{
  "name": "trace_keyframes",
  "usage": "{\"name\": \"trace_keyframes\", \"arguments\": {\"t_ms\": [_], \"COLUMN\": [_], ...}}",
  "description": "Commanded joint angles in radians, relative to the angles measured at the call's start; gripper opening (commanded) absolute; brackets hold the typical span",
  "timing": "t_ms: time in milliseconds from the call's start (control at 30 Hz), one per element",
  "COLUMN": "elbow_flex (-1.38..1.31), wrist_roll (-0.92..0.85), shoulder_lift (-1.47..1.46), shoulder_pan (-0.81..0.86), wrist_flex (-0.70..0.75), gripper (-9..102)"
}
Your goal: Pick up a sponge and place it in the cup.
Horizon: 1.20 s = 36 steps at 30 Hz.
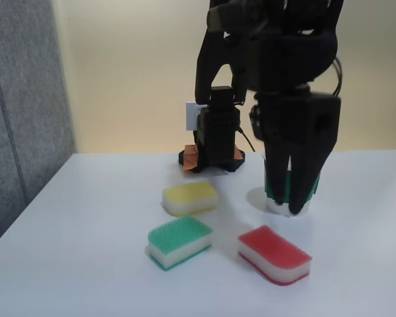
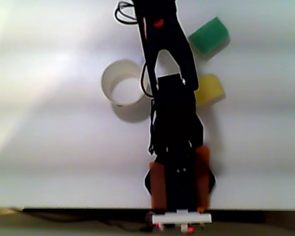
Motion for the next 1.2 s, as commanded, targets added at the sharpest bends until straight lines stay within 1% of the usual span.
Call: {"name": "trace_keyframes", "arguments": {"t_ms": [0,200,267,333,400,600,700,867,1000,1167], "elbow_flex": [0.069,0.209,0.256,0.278,0.276,0.225,0.186,0.129,0.078,0.04], "wrist_roll": [-0.018,-0.063,-0.097,-0.133,-0.152,-0.229,-0.245,-0.264,-0.25,-0.238], "shoulder_lift": [0.069,0.138,0.155,0.16,0.16,0.155,0.126,0.083,0.038,-0.021], "shoulder_pan": [-0.017,-0.003,0.011,0.026,0.038,0.087,0.091,0.057,0.008,-0.029], "wrist_flex": [-0.074,-0.186,-0.239,-0.272,-0.275,-0.244,-0.235,-0.229,-0.199,-0.229], "gripper": [12,17,22,30,35,36,40,45,45,46]}}
